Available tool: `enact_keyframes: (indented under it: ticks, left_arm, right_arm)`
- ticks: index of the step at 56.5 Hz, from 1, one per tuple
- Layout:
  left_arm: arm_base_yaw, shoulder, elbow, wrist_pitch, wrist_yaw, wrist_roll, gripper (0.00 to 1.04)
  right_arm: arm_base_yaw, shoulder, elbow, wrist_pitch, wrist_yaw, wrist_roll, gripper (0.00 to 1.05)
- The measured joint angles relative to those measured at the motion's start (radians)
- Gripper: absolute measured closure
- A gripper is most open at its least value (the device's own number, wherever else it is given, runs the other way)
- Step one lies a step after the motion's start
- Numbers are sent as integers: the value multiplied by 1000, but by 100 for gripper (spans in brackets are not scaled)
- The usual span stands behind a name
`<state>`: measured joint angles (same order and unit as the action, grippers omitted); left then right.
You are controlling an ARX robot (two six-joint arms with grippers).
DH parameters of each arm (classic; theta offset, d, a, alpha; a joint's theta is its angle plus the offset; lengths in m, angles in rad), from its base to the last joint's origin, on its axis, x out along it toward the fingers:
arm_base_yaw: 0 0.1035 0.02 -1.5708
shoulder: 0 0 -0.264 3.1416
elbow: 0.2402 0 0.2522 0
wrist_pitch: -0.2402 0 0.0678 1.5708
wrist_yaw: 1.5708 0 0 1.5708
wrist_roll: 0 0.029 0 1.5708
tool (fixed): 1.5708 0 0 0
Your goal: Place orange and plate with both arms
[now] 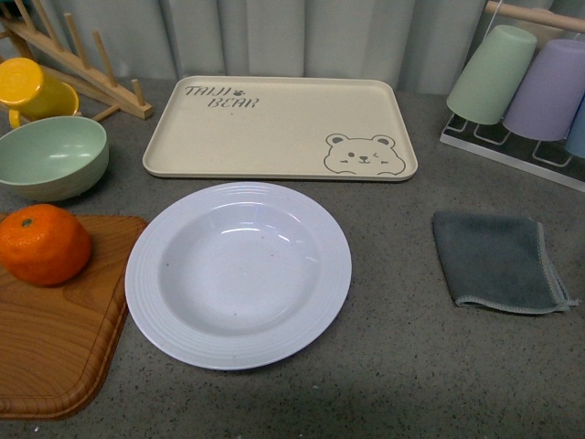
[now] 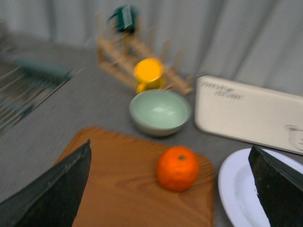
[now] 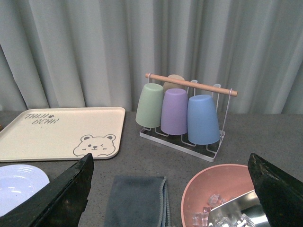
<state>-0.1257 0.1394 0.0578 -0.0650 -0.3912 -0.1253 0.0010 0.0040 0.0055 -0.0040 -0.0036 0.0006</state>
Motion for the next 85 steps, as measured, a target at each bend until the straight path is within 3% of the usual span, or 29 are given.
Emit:
enact_keyframes:
  ticks: [1,4,15,32,48,85]
  left_arm:
    - [-17,59,2,33,-78,-18,7]
    - [6,212,17,146,-108,-58,7]
    - [137,796,158,435,116,-166,7]
    - [164,1392,283,644,220,-220,7]
    - [164,1592,378,688,260,-220,7]
    - [126,1743,449,706,350,-205,7]
  right_arm:
    - [0,0,0,0,3,0,9]
    - [0,0,0,0,2,0,9]
    - [0,0,0,0,2,0,9]
    - [0,0,0,0,2,0,9]
    - [0,0,0,0,2,0,9]
    - [0,0,0,0,2,0,9]
